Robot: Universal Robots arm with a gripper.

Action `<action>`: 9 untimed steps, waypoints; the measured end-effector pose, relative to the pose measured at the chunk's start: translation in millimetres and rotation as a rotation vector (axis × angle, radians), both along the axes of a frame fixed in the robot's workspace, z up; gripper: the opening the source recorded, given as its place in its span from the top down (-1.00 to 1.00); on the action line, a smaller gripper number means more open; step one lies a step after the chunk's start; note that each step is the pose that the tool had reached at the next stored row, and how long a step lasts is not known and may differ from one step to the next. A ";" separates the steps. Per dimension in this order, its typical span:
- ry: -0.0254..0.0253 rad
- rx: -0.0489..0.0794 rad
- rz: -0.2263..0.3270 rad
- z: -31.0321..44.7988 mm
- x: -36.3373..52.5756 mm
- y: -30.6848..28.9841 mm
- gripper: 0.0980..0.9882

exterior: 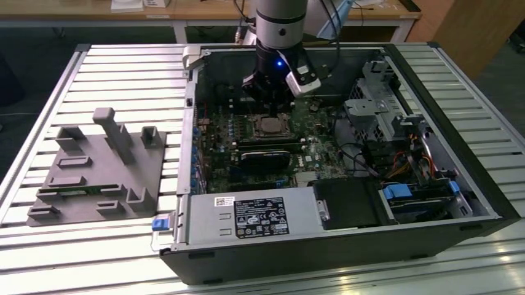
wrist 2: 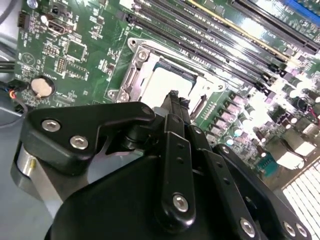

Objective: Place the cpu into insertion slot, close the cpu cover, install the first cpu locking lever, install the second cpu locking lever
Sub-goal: 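Close the cpu cover, then install the first cpu locking lever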

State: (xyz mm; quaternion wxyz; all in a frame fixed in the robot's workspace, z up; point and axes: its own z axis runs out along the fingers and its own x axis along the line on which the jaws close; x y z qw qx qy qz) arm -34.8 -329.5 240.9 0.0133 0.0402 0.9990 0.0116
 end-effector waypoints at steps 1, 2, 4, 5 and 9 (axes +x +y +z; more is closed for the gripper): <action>-0.0002 0.000 0.000 0.0 0.0 0.0 0.98; -0.0002 0.000 0.000 0.0 0.0 0.0 0.98; 0.0000 0.000 0.000 0.3 0.0 0.0 0.98; 0.0000 0.000 0.000 0.3 0.0 0.0 0.98; 0.0000 0.000 0.000 1.9 0.0 0.0 0.98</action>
